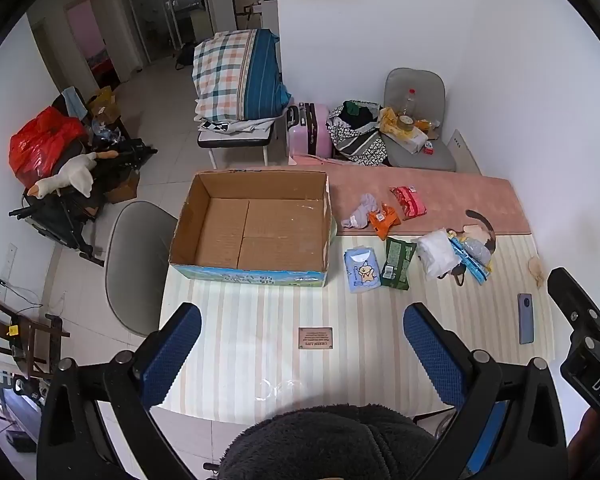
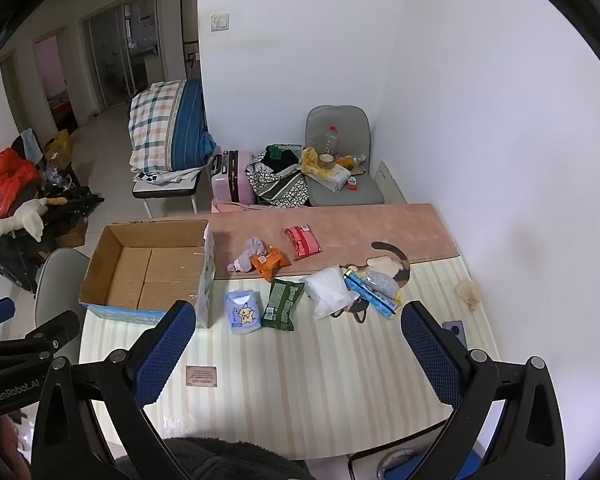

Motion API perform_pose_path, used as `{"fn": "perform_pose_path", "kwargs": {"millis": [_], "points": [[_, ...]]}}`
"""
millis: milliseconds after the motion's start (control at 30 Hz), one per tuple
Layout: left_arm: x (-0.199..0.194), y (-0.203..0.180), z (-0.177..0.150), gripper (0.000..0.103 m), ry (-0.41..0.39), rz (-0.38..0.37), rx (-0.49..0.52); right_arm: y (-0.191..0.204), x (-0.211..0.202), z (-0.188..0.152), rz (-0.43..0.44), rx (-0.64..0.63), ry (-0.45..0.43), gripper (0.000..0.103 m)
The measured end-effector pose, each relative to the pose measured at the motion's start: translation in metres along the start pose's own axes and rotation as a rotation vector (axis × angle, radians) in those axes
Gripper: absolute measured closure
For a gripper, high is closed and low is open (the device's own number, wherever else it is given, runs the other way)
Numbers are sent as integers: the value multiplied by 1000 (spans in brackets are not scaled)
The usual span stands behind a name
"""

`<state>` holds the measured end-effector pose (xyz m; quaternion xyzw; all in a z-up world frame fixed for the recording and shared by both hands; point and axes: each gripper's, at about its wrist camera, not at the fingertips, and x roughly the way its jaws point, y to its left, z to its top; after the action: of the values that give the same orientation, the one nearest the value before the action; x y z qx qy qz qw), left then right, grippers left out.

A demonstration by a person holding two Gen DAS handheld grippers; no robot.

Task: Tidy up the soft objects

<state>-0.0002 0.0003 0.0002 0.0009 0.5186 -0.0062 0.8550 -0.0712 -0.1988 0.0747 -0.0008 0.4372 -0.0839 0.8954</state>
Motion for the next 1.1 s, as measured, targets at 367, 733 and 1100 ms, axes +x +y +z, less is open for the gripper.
{"fn": "perform_pose_path", "kwargs": {"millis": [367, 733, 1100], "points": [[1, 1, 1, 0, -4, 3, -1, 4, 0, -2, 9, 4, 8, 0], [-1, 7, 23, 0, -37, 18, -13, 7, 8, 7, 12, -14, -3, 0], [2, 6, 29, 0, -51, 18, -3, 5, 8, 11, 3, -6, -15, 0]]}}
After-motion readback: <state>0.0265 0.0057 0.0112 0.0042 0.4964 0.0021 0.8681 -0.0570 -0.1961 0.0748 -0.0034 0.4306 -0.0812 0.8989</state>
